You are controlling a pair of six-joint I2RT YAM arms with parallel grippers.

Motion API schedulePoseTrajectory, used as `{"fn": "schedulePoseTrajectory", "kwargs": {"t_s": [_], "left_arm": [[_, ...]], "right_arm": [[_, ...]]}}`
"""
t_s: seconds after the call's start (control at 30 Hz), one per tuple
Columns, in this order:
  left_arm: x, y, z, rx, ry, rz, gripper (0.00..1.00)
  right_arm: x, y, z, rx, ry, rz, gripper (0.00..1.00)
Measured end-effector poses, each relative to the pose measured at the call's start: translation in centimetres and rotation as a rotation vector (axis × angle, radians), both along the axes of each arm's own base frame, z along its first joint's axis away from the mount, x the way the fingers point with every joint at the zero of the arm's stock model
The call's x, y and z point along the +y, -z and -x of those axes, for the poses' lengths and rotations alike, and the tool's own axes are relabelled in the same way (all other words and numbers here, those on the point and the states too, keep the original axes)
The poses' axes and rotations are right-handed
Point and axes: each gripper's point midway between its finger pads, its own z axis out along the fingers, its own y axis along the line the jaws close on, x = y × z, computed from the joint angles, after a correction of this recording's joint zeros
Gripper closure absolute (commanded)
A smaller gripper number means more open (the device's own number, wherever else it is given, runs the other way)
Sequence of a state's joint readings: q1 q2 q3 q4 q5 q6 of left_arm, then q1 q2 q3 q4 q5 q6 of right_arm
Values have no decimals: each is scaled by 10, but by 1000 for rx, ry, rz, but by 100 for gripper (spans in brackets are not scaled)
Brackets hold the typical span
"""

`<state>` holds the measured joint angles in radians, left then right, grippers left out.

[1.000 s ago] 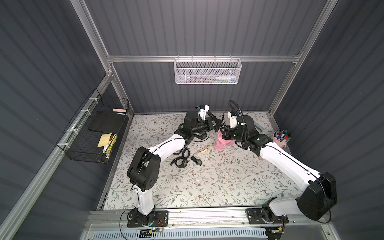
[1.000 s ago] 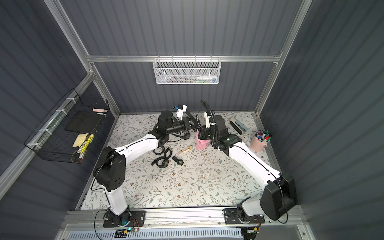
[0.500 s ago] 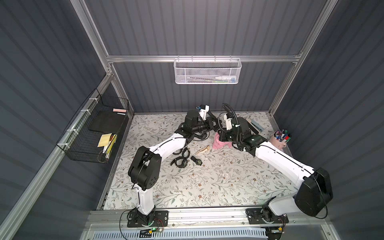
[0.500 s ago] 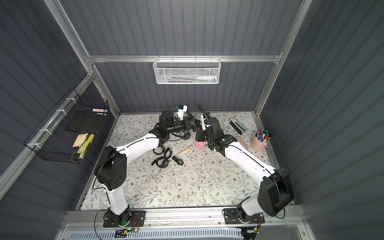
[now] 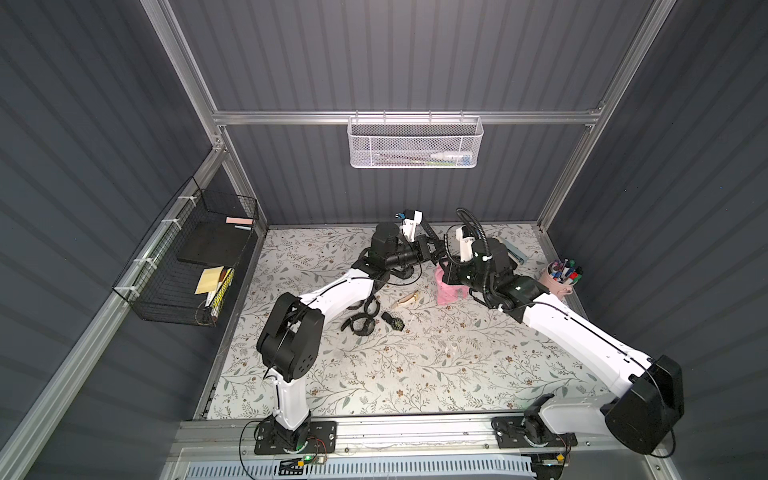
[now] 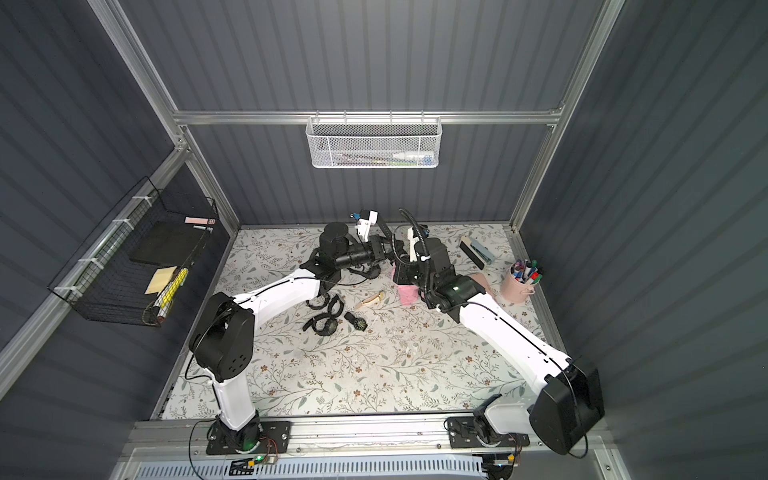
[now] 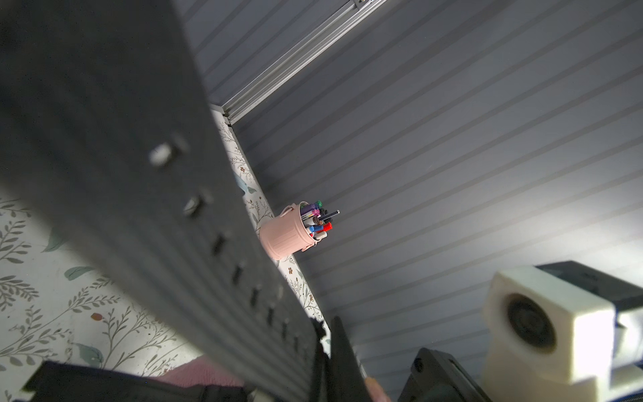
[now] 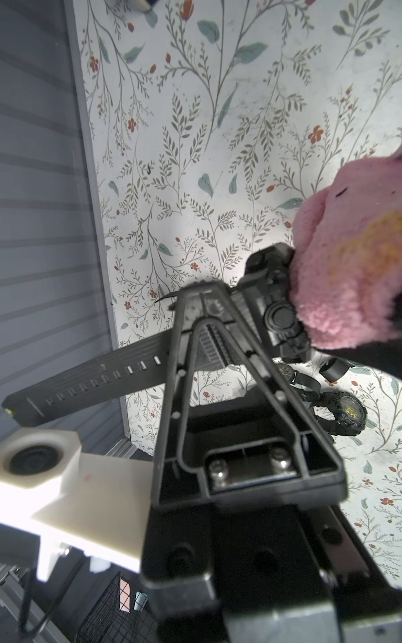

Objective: Wipe the watch dial
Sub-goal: Wipe the dirt from the watch dial.

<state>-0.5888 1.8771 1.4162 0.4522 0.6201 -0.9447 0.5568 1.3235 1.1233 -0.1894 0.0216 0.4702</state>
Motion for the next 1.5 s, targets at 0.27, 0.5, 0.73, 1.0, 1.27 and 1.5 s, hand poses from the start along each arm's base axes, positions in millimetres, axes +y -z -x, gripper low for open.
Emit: {"fn": "schedulePoseTrajectory", "kwargs": {"t_s": [0.27, 0.5, 0.73, 1.0, 1.27, 1.5], "left_arm": [[0, 8, 0, 21, -8, -23, 100], [-1, 27, -6, 78, -17, -61, 100], [-7, 25, -5, 96, 23, -70, 100], [-7, 28, -6, 100, 32, -69, 100], [-6, 24, -8, 60, 35, -66, 100], [-7, 16, -9, 20, 36, -45, 100]], "right_arm": [[-17, 5, -12, -16, 71, 42, 100], [-12, 32, -17, 49, 60, 90, 100], [-6, 58, -19, 110, 53, 103, 100], [4, 60, -16, 141, 27, 62, 100], [11, 43, -11, 140, 8, -8, 100], [4, 17, -8, 82, 19, -41, 100]]}}
